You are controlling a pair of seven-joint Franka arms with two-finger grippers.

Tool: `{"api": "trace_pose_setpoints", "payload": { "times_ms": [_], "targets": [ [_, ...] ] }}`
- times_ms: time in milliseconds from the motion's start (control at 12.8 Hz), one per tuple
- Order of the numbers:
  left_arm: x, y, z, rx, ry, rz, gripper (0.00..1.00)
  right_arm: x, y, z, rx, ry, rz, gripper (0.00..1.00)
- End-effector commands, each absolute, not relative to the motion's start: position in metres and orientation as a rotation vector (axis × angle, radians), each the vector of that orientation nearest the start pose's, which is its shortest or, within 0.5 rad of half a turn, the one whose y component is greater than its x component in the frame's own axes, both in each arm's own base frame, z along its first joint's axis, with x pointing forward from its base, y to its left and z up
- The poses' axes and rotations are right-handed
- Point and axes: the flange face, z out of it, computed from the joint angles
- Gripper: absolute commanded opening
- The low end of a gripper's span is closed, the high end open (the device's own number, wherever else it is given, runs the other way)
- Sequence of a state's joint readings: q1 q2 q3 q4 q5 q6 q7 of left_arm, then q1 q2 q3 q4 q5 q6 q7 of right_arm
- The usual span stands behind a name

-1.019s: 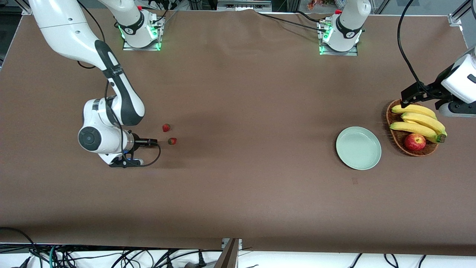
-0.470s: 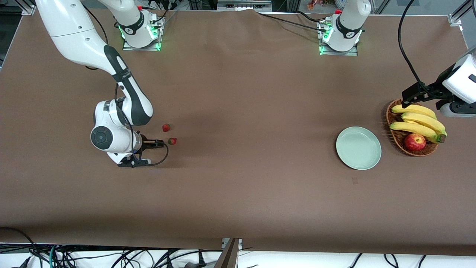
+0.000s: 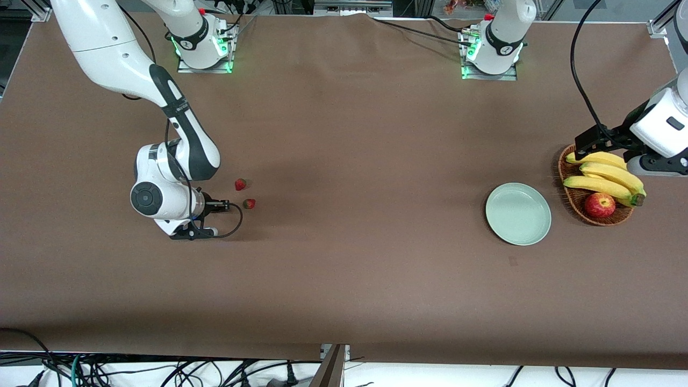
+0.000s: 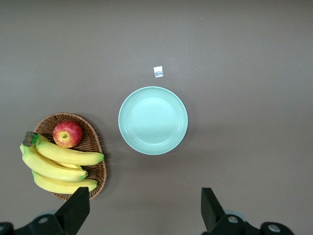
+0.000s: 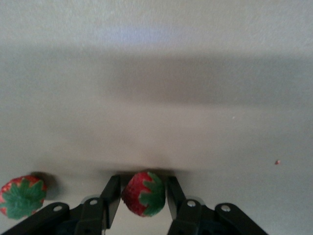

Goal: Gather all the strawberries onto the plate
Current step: 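Reach the right gripper down and grasp one strawberry, then carry the strawberry to mid-table with the right gripper and release it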

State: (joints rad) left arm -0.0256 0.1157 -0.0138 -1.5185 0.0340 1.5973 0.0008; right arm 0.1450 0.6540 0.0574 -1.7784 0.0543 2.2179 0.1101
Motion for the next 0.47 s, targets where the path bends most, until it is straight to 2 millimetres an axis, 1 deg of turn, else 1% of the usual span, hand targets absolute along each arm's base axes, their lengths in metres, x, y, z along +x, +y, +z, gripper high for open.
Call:
{"api": "trace_pose_setpoints", "payload": {
  "times_ms": [0, 157, 235, 313, 392],
  "targets": [
    [0.593, -0.027, 0.588, -3.105, 0.088, 0.037, 1.0, 0.611, 0.13, 0.179, -3.074, -0.07, 0.384, 0.35],
    [0.593, -0.027, 0.588, -3.105, 0.088, 0.039, 1.0, 0.614, 0.131, 0.182, -3.073, -0.09, 0.372, 0.01],
    [0.593, -0.027, 0.587, -3.105, 0.088, 0.041, 1.0, 0.614, 0.141, 0.189, -3.064, -0.118, 0.364, 0.0],
    [0.593, -0.028, 0.587, -3.106, 0.088, 0.042, 1.0, 0.618, 0.148, 0.198, -3.058, -0.132, 0.355, 0.0],
    [0.593, -0.028, 0.587, -3.106, 0.088, 0.042, 1.0, 0.623, 0.163, 0.213, -3.048, -0.161, 0.336, 0.0]
  ]
}}
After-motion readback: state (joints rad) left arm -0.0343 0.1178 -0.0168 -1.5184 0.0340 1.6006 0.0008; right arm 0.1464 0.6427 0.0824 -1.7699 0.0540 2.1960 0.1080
